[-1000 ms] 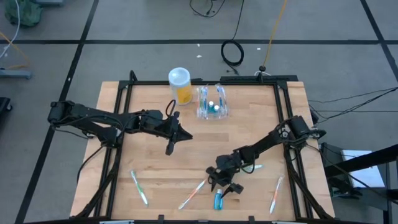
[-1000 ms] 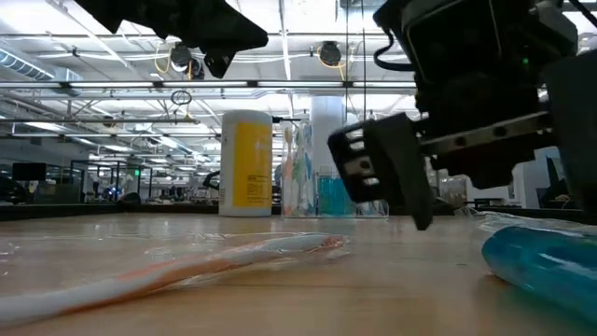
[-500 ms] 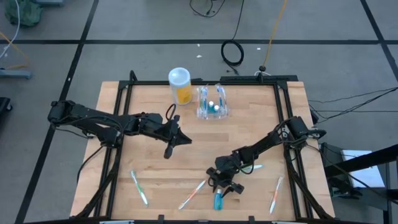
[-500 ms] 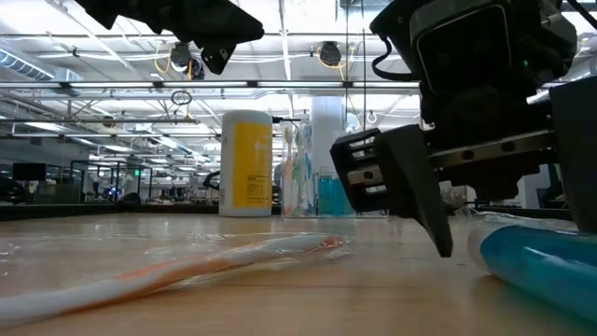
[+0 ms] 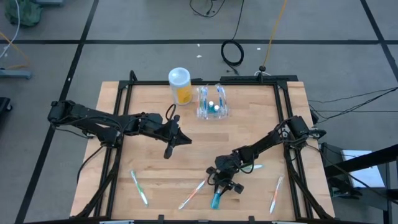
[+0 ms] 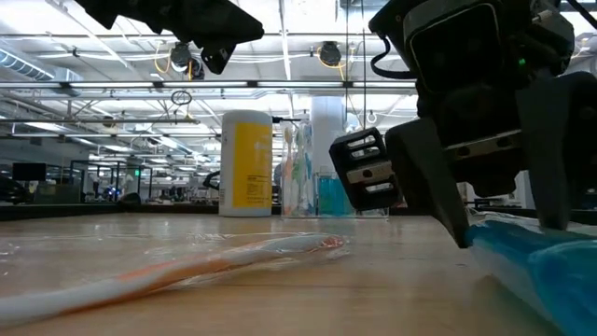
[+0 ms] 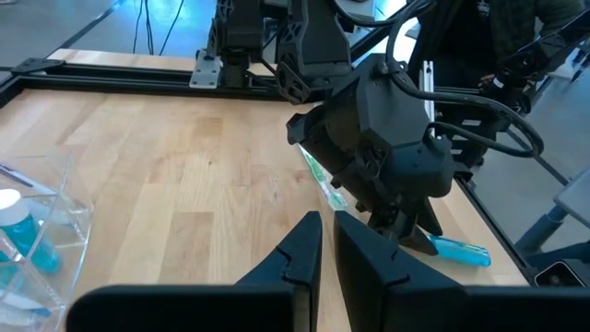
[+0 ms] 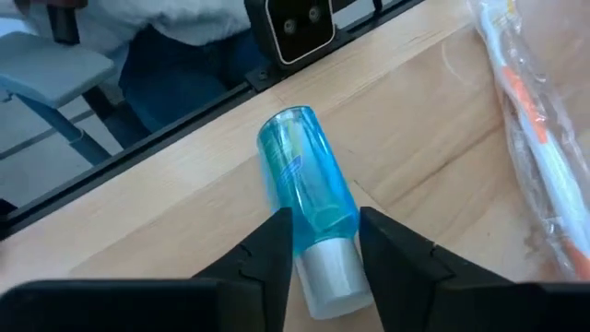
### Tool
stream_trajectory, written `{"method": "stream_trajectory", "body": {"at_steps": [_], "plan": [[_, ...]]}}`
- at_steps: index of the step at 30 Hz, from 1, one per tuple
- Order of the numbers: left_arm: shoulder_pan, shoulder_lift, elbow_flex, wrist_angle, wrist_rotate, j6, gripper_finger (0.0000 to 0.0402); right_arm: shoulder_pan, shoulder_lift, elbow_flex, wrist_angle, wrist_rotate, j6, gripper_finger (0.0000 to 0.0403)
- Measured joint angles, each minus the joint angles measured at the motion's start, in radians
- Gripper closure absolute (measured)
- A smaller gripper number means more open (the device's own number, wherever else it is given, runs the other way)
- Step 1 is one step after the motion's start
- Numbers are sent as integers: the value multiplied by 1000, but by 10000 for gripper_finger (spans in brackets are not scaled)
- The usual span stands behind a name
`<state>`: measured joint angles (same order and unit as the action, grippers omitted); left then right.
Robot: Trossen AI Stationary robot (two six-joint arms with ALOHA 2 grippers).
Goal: Pick & Place toothbrushing station
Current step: Put the mouthwash into the center part of the transparent organizer, then put the mouthwash into the transparent organizer
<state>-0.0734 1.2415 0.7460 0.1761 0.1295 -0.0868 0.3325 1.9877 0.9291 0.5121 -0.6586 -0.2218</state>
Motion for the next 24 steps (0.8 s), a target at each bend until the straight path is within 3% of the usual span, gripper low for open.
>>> {"method": "stream_trajectory", "body": {"at_steps": [12,24], "plan": [[0,0,0,0,0,-13,369,-26,-2,32,-92,-1,89,317],[0,0,0,0,0,-21,369,-24,-2,32,-164,52,97,235]]}}
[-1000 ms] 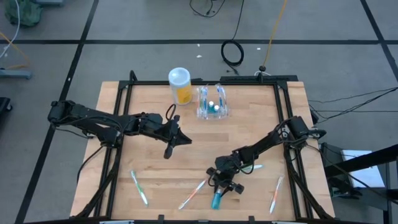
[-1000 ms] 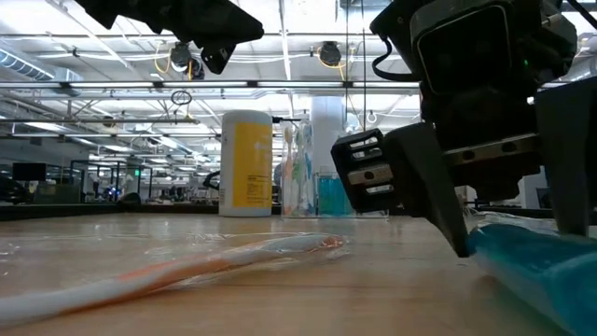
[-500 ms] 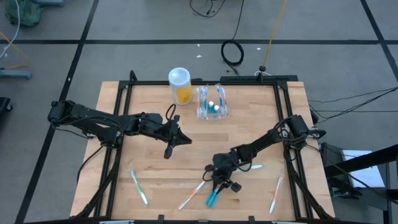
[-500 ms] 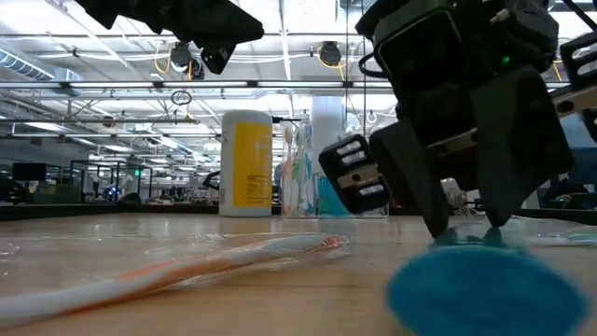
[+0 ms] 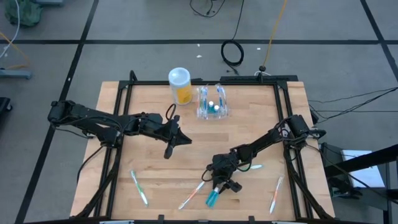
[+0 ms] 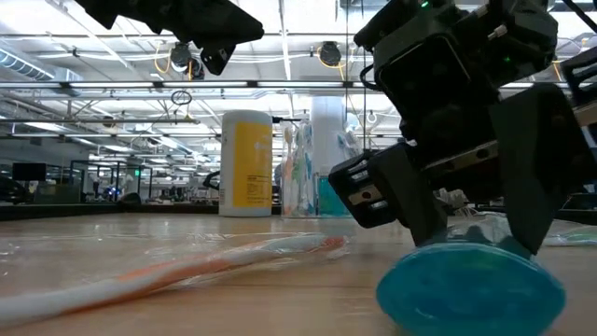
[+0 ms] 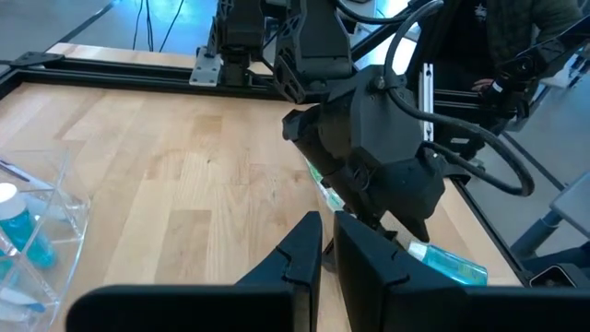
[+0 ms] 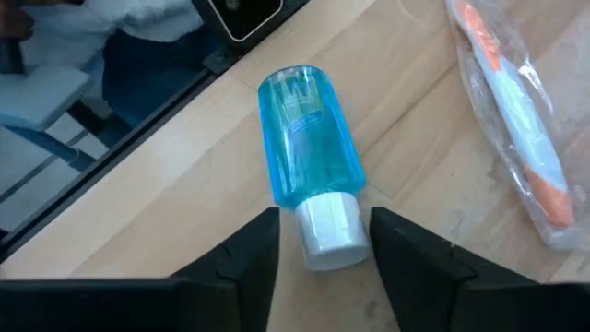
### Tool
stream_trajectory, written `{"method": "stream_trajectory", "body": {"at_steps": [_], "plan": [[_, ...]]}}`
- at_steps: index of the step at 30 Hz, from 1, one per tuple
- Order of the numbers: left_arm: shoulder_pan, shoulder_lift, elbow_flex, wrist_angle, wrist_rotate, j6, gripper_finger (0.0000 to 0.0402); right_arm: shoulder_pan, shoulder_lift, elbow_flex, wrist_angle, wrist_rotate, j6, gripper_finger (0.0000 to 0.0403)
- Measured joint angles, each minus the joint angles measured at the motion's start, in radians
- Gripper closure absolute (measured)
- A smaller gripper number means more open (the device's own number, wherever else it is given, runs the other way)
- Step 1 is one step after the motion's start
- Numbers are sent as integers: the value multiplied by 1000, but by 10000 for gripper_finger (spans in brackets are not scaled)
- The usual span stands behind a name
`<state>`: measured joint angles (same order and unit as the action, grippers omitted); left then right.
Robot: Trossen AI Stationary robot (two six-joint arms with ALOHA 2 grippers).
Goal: Pick & Place toothbrushing station
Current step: Put the mouthwash into the transparent organizer
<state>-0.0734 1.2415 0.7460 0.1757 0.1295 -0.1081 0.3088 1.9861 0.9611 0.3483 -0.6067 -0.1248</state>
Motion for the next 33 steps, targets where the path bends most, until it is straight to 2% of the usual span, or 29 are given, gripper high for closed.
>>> {"method": "stream_trajectory", "body": {"at_steps": [5,8,14,18,23,25,28,33], "plan": [[0,0,0,0,0,0,369,5,-3,0,-21,25,-41,238],[0,0,0,0,0,0,369,8,-6,0,-21,31,-101,262],[0,0,0,0,0,-2,369,7,-5,0,-24,30,-83,315],[0,0,0,0,0,-2,369,7,-7,0,-25,31,-81,316],[0,0,0,0,0,-2,369,-14,-81,-5,-97,52,-86,316],[0,0,0,0,0,-2,369,-26,-152,-5,-175,115,-109,316],[0,0,0,0,0,-1,369,-41,-281,-1,-353,271,-205,316],[0,0,0,5,0,24,369,-68,-512,-3,-639,658,-427,315]]}}
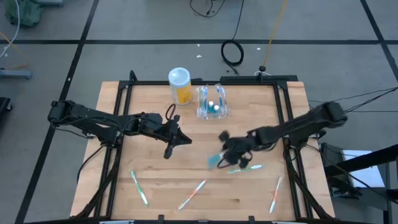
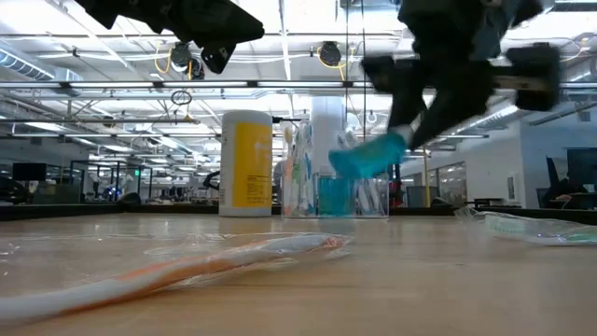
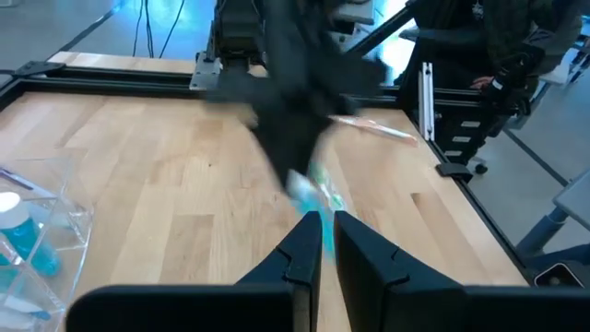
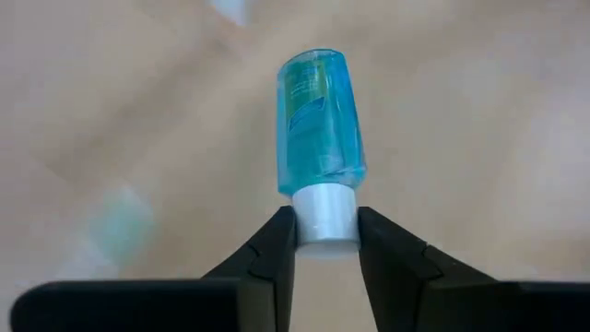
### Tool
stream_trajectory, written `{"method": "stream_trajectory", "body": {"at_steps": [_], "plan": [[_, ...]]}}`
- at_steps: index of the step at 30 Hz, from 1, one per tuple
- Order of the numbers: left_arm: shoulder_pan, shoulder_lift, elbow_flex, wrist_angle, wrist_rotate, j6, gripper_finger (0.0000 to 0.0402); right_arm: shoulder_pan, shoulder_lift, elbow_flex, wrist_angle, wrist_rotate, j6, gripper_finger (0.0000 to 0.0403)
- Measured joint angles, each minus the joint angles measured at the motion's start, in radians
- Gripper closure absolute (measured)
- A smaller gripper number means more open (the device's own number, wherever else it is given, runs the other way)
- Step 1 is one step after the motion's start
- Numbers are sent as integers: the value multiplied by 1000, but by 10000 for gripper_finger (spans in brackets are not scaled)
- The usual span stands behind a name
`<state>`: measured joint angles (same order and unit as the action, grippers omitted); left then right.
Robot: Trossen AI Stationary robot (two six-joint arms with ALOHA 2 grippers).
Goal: Pick & Place toothbrushing station
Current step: Put the mouthwash into the transparent organizer
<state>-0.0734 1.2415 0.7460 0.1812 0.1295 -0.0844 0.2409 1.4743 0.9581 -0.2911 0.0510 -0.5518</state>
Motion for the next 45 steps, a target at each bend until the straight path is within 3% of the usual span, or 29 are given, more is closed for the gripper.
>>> {"method": "stream_trajectory", "body": {"at_steps": [4,8,11,17,26,35,41,45], "plan": [[1,0,0,8,-1,14,369,-52,-110,2,-90,281,-258,315],[1,0,0,11,-29,38,369,-139,-144,2,-50,531,-543,315],[1,0,0,11,-73,36,369,-218,-140,1,37,632,-805,315],[1,0,0,7,-108,22,369,-340,-83,0,100,622,-1140,315],[1,0,0,3,-109,-21,369,-372,-35,3,226,521,-1248,314],[1,0,0,3,-110,-24,369,-378,-38,1,264,626,-1217,314],[1,0,0,2,-111,-24,369,-352,-40,1,247,486,-1131,314],[1,0,0,2,-111,-26,369,-385,-18,2,193,475,-1125,314]]}}
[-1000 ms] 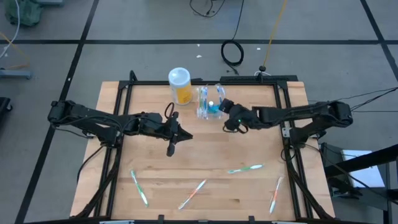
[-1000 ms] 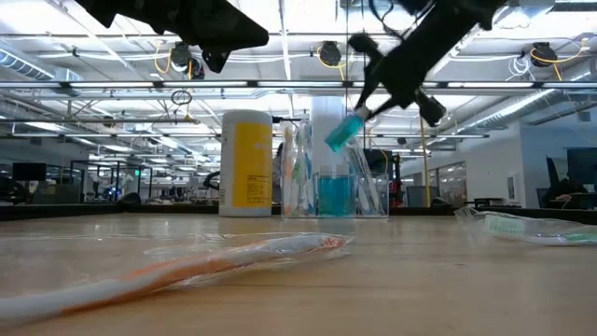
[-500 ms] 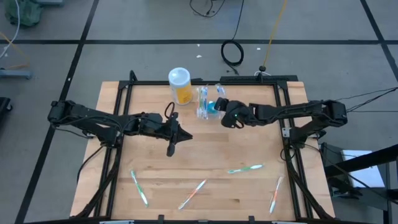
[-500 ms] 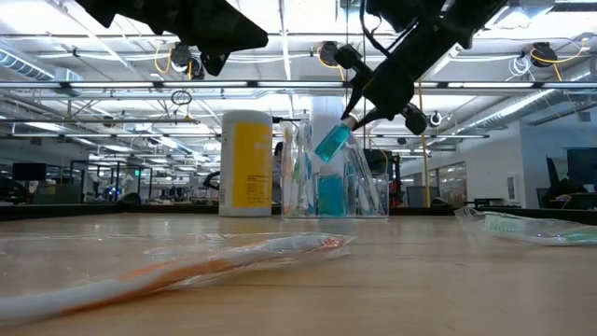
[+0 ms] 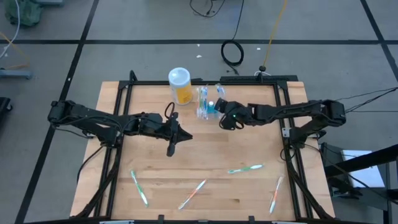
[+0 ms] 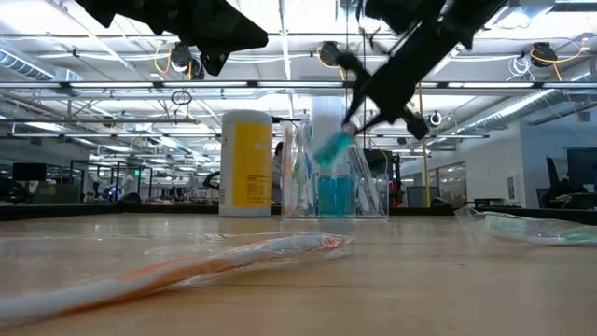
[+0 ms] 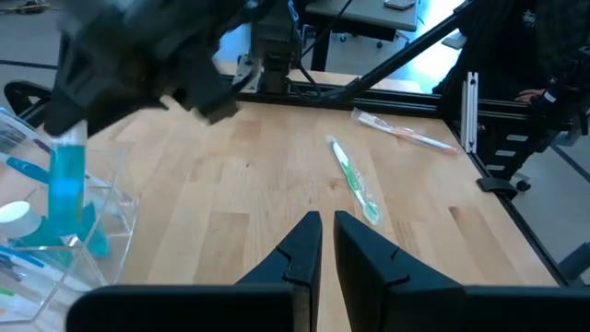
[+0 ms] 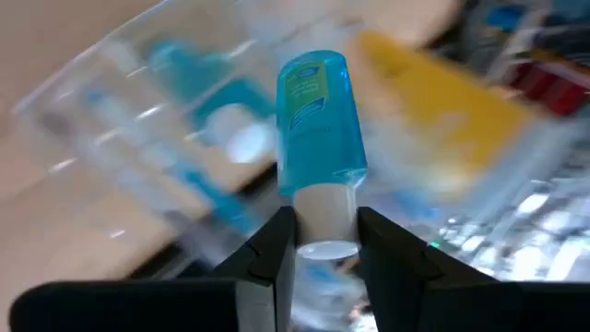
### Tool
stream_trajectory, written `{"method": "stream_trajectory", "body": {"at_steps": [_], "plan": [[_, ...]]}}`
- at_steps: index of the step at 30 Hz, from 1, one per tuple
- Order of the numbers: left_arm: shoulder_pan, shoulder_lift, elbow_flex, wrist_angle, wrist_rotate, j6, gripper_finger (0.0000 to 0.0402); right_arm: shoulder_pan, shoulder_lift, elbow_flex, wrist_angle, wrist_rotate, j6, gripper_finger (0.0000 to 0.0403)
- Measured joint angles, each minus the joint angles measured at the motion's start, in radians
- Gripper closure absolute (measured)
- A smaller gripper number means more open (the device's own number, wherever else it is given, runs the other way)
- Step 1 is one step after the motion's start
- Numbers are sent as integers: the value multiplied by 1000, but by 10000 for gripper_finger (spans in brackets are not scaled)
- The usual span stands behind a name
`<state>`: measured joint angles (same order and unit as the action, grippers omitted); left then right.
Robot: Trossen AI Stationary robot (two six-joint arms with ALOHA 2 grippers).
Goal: Pick & Place toothbrushing station
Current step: Put the mouthwash into the transparent organizer, then put the right green toothbrush into the transparent organizer
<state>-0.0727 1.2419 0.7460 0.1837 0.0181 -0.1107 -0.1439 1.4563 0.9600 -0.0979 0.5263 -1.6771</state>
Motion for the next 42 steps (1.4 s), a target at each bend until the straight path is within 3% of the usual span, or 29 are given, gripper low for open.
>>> {"method": "stream_trajectory", "body": {"at_steps": [9,13,21,29,36,42], "plan": [[0,0,0,0,0,1,369,-27,15,-3,-55,-12,39,314],[0,0,0,0,-19,1,369,-48,30,0,-57,-81,15,309],[0,0,0,0,-20,4,369,-65,75,-2,-29,-87,-7,281],[0,0,0,-1,-20,4,369,-66,80,-2,17,-84,78,247],[0,0,0,-3,-21,5,369,-20,69,-2,82,-78,396,235],[0,0,0,-2,-21,-1,369,130,69,-1,50,-87,845,237]]}}
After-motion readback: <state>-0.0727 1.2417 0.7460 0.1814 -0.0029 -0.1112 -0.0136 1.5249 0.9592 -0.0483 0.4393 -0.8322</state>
